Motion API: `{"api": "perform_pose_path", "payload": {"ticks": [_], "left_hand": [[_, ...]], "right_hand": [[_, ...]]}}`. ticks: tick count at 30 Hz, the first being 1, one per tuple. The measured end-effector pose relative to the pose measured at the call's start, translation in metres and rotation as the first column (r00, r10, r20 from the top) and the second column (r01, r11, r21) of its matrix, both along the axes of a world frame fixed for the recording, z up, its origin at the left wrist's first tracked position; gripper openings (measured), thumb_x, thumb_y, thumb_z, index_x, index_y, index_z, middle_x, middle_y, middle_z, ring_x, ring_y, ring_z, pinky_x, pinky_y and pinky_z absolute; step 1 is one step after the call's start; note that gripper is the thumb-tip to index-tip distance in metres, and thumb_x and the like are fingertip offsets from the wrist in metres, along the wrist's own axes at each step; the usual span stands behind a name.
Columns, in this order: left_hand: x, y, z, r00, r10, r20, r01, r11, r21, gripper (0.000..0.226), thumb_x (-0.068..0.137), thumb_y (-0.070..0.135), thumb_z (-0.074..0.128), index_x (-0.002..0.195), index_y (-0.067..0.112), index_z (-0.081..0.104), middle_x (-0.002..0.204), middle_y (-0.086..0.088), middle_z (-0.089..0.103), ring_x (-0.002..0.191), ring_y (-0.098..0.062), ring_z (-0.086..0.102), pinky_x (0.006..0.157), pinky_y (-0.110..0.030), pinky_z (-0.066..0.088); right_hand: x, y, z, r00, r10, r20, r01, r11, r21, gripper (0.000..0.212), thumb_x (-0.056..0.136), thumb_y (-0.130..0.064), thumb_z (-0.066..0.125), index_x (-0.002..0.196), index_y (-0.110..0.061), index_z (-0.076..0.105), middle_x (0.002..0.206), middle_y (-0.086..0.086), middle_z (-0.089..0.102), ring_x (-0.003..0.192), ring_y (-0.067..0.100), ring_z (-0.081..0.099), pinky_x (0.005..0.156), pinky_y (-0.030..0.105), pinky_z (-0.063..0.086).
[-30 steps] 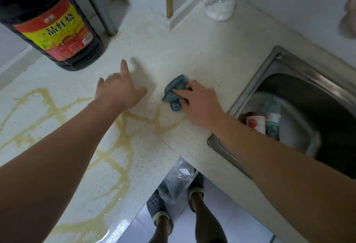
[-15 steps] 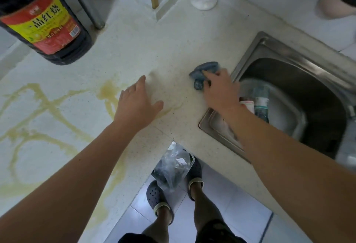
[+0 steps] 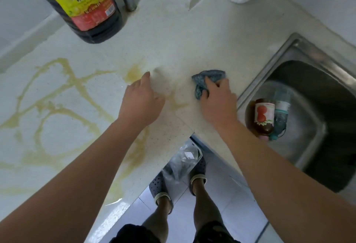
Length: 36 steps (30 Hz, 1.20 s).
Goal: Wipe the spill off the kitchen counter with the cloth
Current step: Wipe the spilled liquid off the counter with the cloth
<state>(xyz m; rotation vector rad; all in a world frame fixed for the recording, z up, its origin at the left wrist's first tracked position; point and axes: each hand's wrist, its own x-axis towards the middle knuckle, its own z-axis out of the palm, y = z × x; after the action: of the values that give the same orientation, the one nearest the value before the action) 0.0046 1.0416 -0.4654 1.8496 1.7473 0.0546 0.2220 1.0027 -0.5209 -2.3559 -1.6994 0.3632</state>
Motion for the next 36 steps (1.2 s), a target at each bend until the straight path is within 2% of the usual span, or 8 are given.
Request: {"api": "perform_pose_path", "payload": {"ticks": [4,11,17,22,25,28,34,36], "left_hand": [[-0.016,-0.003,-0.003,1.000,0.009,0.021,-0.009,1.000,0.024,0.079,0.097,0.028,0.060,0.163,0.010,0.019,0.162,-0.013,0.037,0.149,-0.032,0.032,0.122,-0.046,0.030],[-0.057,-0.003,-0.008,0.994,0.105,0.034,-0.107,0.989,0.100,0.075,0.097,0.033,0.060,0.161,0.012,0.027,0.160,-0.010,0.040,0.147,-0.030,0.035,0.122,-0.043,0.030],[-0.079,-0.005,-0.006,0.987,0.145,-0.073,-0.140,0.988,0.068,0.087,0.092,0.038,0.061,0.162,0.012,0.017,0.148,-0.015,0.052,0.135,-0.036,0.049,0.107,-0.048,0.043],[-0.092,0.000,-0.001,0.983,0.140,-0.115,-0.138,0.990,0.022,0.085,0.095,0.040,0.056,0.163,0.019,0.010,0.118,-0.006,0.062,0.104,-0.030,0.057,0.088,-0.043,0.047],[-0.093,0.004,0.007,0.982,0.139,-0.130,-0.145,0.989,-0.040,0.083,0.095,0.039,0.054,0.163,0.022,0.009,0.087,0.003,0.054,0.084,-0.025,0.053,0.079,-0.040,0.048],[-0.093,0.008,0.014,0.978,0.133,-0.158,-0.145,0.987,-0.068,0.074,0.096,0.036,0.051,0.160,0.018,0.018,0.087,0.002,0.054,0.082,-0.027,0.052,0.077,-0.039,0.044],[-0.095,0.014,0.016,0.971,0.110,-0.211,-0.130,0.988,-0.082,0.056,0.098,0.035,0.046,0.150,0.016,0.034,0.078,0.003,0.057,0.072,-0.023,0.057,0.075,-0.040,0.046],[-0.089,0.014,0.017,0.970,0.100,-0.221,-0.129,0.984,-0.121,0.052,0.099,0.039,0.044,0.145,0.017,0.038,0.079,0.005,0.054,0.073,-0.023,0.054,0.075,-0.040,0.044]], "right_hand": [[-0.055,-0.017,-0.009,0.884,0.466,-0.040,-0.463,0.884,0.067,0.047,0.101,-0.026,0.055,0.147,-0.023,0.059,0.108,0.009,0.053,0.082,0.028,0.056,0.072,0.038,0.041],[-0.051,0.070,-0.005,0.999,0.012,-0.051,-0.012,1.000,-0.002,0.052,0.109,-0.028,0.043,0.160,-0.017,0.041,0.147,0.020,0.043,0.114,0.040,0.059,0.100,0.047,0.050],[-0.110,0.053,-0.002,0.836,0.548,-0.025,-0.544,0.835,0.082,0.049,0.102,-0.021,0.056,0.150,-0.014,0.056,0.120,0.016,0.057,0.082,0.031,0.063,0.072,0.043,0.058],[-0.088,0.123,0.000,0.994,0.099,0.045,-0.099,0.995,0.005,0.052,0.106,-0.029,0.047,0.157,-0.018,0.044,0.152,0.024,0.039,0.111,0.044,0.062,0.098,0.047,0.053],[-0.127,0.105,0.004,0.952,0.306,0.005,-0.306,0.952,0.013,0.054,0.104,-0.029,0.048,0.156,-0.016,0.046,0.143,0.022,0.045,0.102,0.039,0.064,0.091,0.045,0.056],[-0.147,0.078,0.003,0.773,0.634,-0.034,-0.632,0.773,0.060,0.056,0.098,-0.029,0.049,0.152,-0.014,0.053,0.122,0.015,0.054,0.084,0.035,0.062,0.076,0.044,0.056],[-0.119,0.167,0.010,0.981,0.193,0.020,-0.193,0.981,0.024,0.054,0.102,-0.029,0.048,0.155,-0.018,0.046,0.146,0.024,0.042,0.117,0.044,0.058,0.100,0.045,0.050],[-0.141,0.158,0.010,0.958,0.285,0.014,-0.285,0.958,-0.004,0.055,0.103,-0.032,0.046,0.155,-0.017,0.047,0.147,0.023,0.042,0.117,0.043,0.058,0.098,0.044,0.050]]}}
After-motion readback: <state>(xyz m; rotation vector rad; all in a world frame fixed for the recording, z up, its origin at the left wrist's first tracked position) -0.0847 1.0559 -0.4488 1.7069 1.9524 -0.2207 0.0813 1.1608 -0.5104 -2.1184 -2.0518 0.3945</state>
